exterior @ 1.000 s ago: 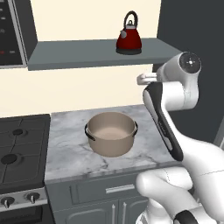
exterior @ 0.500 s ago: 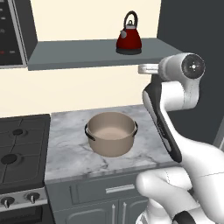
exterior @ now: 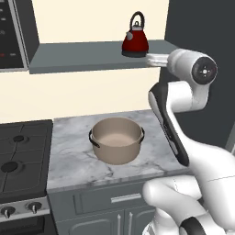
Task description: Pick the kettle from the cabinet and place it on a stove burner. Then pick the pot from the counter and place it on another stove burner. Finally, turn both burners on.
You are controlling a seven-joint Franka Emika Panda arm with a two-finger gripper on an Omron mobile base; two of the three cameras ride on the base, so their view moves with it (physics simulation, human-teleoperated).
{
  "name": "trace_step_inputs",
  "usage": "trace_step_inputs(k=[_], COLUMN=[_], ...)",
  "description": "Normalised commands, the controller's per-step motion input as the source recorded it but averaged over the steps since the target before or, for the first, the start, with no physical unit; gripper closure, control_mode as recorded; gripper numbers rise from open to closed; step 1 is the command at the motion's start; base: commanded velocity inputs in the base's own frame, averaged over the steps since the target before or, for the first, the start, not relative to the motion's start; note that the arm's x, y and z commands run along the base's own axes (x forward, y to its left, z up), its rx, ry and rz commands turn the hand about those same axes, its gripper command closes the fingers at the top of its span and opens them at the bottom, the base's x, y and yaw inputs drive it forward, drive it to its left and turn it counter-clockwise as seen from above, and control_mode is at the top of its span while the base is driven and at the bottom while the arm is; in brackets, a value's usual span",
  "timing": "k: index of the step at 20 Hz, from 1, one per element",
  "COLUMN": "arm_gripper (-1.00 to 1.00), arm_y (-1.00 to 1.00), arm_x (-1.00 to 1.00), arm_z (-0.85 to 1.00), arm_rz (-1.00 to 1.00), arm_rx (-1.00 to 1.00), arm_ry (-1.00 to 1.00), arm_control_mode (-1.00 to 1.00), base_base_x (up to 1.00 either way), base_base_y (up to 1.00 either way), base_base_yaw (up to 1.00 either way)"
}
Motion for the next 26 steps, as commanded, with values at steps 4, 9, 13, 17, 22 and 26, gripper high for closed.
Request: trace_step_inputs(k=[4,9,13,17,22,26], arm_gripper=[-1.00,-1.00,-1.00,-1.00,-1.00,-1.00], arm_y=[0.16,0.35,0.18,0.04,0.06,0.21], arm_x=[0.00,0.00,0.00,0.00,0.00,0.09], arm_z=[0.39,0.12,0.01,0.00,0.00,0.00], arm_rz=[-0.01,0.00,0.00,0.00,0.00,0.00], arm_rx=[0.00,-0.01,0.00,0.00,0.00,0.00], arm_ry=[-0.16,-0.10,0.00,0.00,0.00,0.00], arm_control_mode=[-1.00,-1.00,-1.00,-1.00,-1.00,-1.00], base_base_x=[0.00,0.00,0.00,0.00,0.00,0.00], base_base_y=[0.00,0.00,0.00,0.00,0.00,0.00], base_base_yaw=[0.00,0.00,0.00,0.00,0.00,0.00])
